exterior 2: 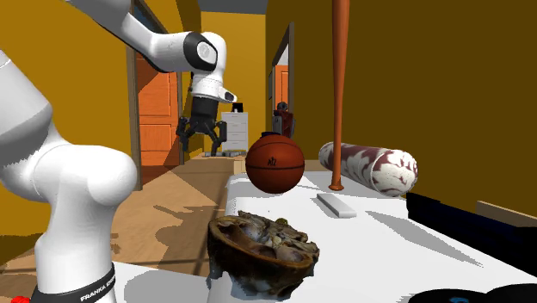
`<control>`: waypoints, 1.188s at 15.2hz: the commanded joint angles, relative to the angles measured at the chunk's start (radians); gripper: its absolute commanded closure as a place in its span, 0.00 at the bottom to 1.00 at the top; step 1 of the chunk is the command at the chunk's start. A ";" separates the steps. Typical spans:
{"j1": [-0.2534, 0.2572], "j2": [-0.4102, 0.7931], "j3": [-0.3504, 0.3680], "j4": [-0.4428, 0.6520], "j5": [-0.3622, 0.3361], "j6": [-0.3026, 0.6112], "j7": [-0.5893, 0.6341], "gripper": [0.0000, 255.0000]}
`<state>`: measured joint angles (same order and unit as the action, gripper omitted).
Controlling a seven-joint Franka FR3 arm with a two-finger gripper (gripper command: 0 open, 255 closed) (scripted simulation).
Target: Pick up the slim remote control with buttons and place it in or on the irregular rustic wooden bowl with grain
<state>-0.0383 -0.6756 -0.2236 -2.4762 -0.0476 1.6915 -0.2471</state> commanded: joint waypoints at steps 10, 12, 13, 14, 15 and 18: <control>-0.036 0.278 -0.202 0.104 -0.089 0.220 -0.259 0.00; -0.037 0.342 -0.237 0.139 -0.084 0.257 -0.310 0.00; -0.037 0.376 -0.255 0.159 -0.078 0.275 -0.336 0.00; -0.037 0.410 -0.272 0.179 -0.071 0.292 -0.363 0.00; -0.037 0.446 -0.288 0.201 -0.061 0.309 -0.391 0.00; -0.040 0.557 -0.333 0.273 -0.017 0.352 -0.478 0.00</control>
<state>-0.0757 -0.1625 -0.5375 -2.2272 -0.0810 2.0214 -0.6880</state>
